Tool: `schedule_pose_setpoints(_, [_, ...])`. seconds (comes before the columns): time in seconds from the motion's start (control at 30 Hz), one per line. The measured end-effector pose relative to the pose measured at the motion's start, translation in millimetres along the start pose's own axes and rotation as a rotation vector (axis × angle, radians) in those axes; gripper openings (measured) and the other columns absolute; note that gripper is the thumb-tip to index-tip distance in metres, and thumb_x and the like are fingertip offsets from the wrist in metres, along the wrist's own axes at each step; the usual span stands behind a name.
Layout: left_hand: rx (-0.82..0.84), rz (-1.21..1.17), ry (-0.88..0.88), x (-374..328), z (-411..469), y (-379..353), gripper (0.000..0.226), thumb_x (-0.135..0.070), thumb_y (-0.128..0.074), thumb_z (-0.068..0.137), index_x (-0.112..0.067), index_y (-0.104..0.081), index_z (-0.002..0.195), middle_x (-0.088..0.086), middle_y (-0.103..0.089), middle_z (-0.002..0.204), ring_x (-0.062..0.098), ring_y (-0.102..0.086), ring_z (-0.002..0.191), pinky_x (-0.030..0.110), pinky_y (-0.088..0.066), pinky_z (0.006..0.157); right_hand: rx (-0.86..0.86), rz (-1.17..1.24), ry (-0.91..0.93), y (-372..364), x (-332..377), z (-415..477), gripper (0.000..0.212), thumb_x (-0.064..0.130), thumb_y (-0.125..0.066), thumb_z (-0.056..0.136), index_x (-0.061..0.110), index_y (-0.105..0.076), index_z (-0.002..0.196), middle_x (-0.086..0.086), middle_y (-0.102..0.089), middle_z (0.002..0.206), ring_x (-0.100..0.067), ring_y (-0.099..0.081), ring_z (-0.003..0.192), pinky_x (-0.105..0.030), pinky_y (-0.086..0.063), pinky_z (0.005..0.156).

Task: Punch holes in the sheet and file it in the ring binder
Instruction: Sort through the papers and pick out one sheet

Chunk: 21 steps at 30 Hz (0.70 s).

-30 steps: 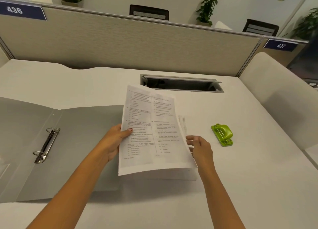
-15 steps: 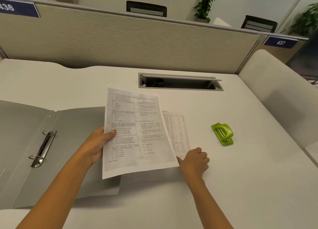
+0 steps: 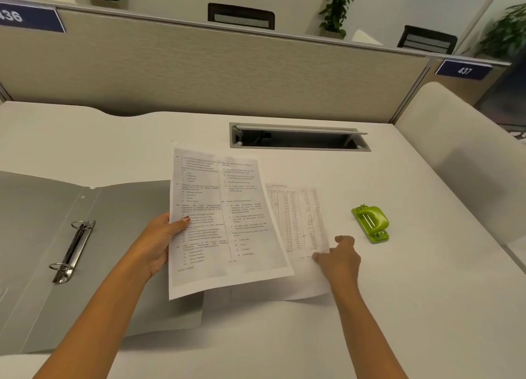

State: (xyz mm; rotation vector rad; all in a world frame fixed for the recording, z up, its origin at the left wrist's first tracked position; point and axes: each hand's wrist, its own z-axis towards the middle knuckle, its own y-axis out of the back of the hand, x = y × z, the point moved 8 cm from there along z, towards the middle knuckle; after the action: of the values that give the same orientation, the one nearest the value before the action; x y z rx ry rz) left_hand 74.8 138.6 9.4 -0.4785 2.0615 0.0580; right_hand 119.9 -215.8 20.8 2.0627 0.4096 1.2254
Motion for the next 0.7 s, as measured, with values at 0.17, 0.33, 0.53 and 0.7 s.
schedule_pose_setpoints(0.17, [-0.017,-0.013,-0.011,-1.4,-1.6,1.7,0.032,-0.008,-0.053,0.095,-0.011,-0.056,0.127,0.012,-0.068,0.115,0.033,-0.067,0.098,0.045,-0.06,0.07,-0.315,-0.038,0.233,44.5,36.2,-22.1,0.022,0.009,-0.062,0.091,0.011,-0.065,0.112,-0.01,-0.071,0.107,-0.028,-0.065,0.092,-0.029,-0.044,0.069])
schedule_pose_setpoints(0.33, [-0.04,0.008,-0.039,-4.0,-3.9,-1.1,0.029,-0.009,-0.052,0.096,-0.012,-0.056,0.124,0.011,-0.068,0.114,0.033,-0.066,0.099,0.049,-0.055,0.078,-0.602,-0.069,0.489,78.3,74.1,-61.7,0.017,0.006,-0.057,0.093,0.01,-0.068,0.105,-0.009,-0.068,0.093,-0.031,-0.061,0.075,-0.028,-0.036,0.062])
schedule_pose_setpoints(0.53, [-0.128,0.013,-0.094,-7.7,-7.4,-1.7,0.021,-0.01,-0.052,0.096,-0.015,-0.057,0.116,0.007,-0.068,0.108,0.03,-0.066,0.095,0.051,-0.053,0.085,-0.653,0.076,0.721,99.0,103.9,-95.2,0.018,0.013,-0.056,0.094,0.006,-0.067,0.107,-0.008,-0.07,0.096,-0.02,-0.062,0.076,-0.001,-0.029,0.063])
schedule_pose_setpoints(0.7, [-0.141,0.006,-0.104,-10.5,-8.5,-1.9,0.019,-0.01,-0.052,0.096,-0.014,-0.058,0.113,0.007,-0.068,0.107,0.029,-0.066,0.095,0.049,-0.052,0.085,-0.462,0.399,0.642,104.1,106.8,-99.6,0.017,0.021,-0.062,0.092,0.014,-0.069,0.106,0.003,-0.07,0.094,-0.012,-0.063,0.077,0.002,-0.042,0.055])
